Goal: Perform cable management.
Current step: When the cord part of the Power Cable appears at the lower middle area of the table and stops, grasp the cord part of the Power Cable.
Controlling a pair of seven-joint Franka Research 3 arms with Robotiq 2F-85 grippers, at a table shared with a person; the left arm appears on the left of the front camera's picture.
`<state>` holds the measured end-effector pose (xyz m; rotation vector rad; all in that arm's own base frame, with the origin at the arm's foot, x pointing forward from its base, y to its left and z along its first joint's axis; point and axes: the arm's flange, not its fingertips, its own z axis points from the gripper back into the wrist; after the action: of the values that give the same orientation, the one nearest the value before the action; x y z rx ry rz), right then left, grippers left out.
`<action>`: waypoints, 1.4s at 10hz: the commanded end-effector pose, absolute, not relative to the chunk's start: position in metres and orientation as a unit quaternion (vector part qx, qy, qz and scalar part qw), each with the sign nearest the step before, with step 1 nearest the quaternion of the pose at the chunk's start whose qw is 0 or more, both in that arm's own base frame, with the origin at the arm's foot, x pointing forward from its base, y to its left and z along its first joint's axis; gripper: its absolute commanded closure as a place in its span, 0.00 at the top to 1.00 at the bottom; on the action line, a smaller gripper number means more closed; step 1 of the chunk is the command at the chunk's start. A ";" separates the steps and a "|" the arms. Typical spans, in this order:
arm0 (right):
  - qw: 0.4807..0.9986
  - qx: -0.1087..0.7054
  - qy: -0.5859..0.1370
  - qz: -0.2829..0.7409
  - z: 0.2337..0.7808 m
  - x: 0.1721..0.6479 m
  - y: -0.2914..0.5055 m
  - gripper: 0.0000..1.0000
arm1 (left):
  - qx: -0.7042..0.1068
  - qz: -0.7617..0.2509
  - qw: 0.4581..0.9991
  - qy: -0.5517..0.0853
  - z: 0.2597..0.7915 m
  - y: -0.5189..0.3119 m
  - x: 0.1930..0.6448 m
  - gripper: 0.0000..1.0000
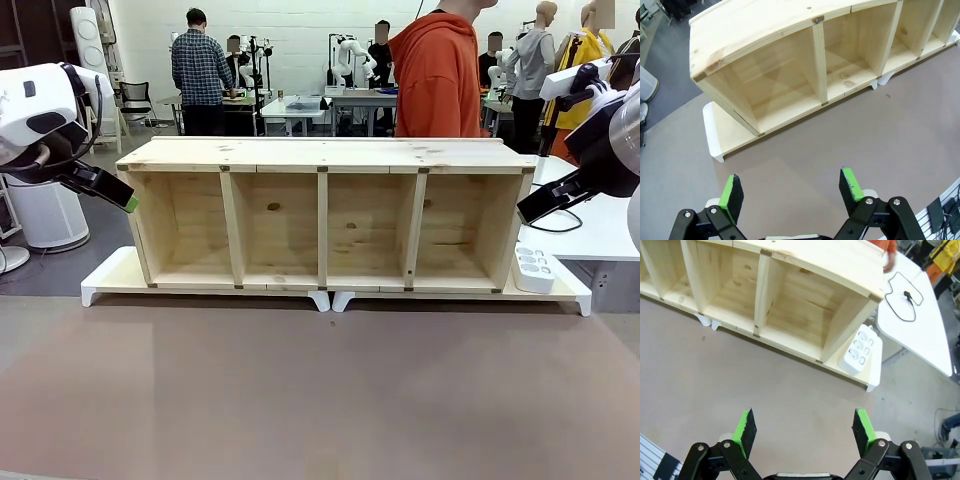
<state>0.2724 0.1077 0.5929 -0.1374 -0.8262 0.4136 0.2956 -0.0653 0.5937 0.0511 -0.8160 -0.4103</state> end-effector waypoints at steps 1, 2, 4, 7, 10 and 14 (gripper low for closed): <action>0.892 -0.066 -0.399 0.200 0.593 0.272 0.107 1.00 | 0.025 -0.198 0.896 -0.398 0.595 -0.066 0.296 1.00; 0.892 -0.066 -0.399 0.200 0.593 0.272 0.107 1.00 | 0.025 -0.198 0.896 -0.398 0.595 -0.066 0.296 1.00; 0.892 -0.066 -0.399 0.200 0.593 0.272 0.107 1.00 | 0.025 -0.198 0.896 -0.398 0.595 -0.066 0.296 1.00; 0.892 -0.066 -0.399 0.200 0.593 0.272 0.107 1.00 | 0.025 -0.198 0.896 -0.398 0.595 -0.066 0.296 1.00; 0.892 -0.066 -0.399 0.200 0.593 0.272 0.107 1.00 | 0.025 -0.198 0.896 -0.398 0.595 -0.066 0.296 1.00; 0.892 -0.066 -0.399 0.200 0.593 0.272 0.107 1.00 | 0.025 -0.198 0.896 -0.398 0.595 -0.066 0.296 1.00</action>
<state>0.2724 0.1077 0.5929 -0.1374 -0.8263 0.4136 0.2956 -0.0653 0.5937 0.0511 -0.8161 -0.4103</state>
